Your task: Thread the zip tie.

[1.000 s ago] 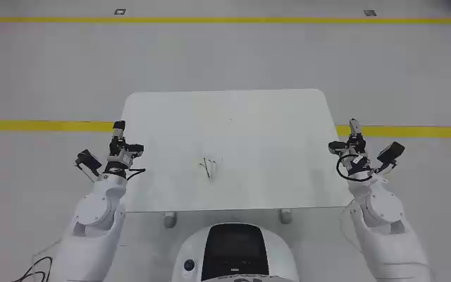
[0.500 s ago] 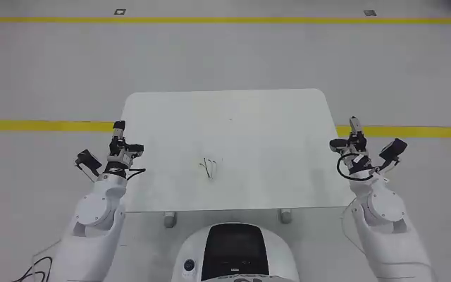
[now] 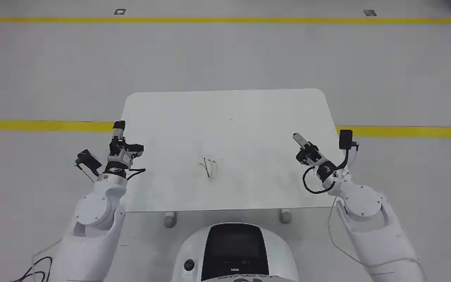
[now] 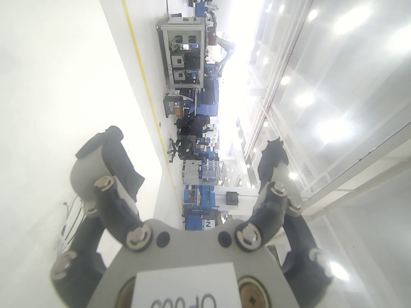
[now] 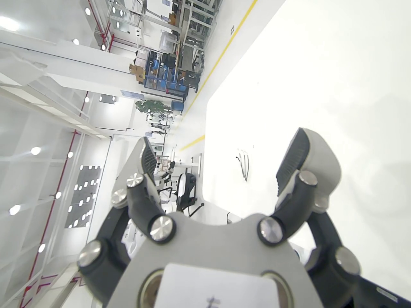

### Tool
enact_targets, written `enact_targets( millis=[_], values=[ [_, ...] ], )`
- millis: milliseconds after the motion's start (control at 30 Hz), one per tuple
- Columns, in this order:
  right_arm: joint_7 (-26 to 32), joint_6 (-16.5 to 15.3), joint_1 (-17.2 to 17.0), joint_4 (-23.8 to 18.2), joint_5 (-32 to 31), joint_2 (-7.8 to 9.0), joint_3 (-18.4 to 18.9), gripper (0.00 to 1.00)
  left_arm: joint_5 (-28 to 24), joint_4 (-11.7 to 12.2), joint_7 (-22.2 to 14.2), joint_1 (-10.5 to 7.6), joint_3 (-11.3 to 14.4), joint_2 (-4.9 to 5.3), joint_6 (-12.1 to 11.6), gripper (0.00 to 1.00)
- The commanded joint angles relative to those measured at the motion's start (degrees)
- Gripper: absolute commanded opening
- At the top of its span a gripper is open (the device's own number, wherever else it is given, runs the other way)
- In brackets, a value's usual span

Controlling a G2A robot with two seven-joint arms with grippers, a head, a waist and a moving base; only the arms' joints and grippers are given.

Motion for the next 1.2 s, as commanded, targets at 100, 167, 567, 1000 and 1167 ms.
enact_targets(
  millis=[100,167,567,1000,1167],
  values=[
    [0.0,0.0,0.0,0.0,-0.1,0.0,0.0,1.0,0.0,0.0,0.0,0.0,0.0,0.0,0.0,1.0],
    [0.0,0.0,0.0,0.0,-0.1,0.0,0.0,1.0,0.0,0.0,0.0,0.0,0.0,0.0,0.0,1.0],
    [17.1,9.8,17.5,4.8,-18.5,-0.26,-14.1,1.0,0.0,0.0,0.0,0.0,0.0,0.0,0.0,1.0],
    [25.2,15.5,23.9,11.7,-18.9,-1.59,-22.3,1.0,0.0,0.0,0.0,0.0,0.0,0.0,0.0,1.0],
    [25.8,14.2,24.4,11.2,-19.7,-1.59,-22.8,1.0,0.0,0.0,0.0,0.0,0.0,0.0,0.0,1.0]
  ],
)
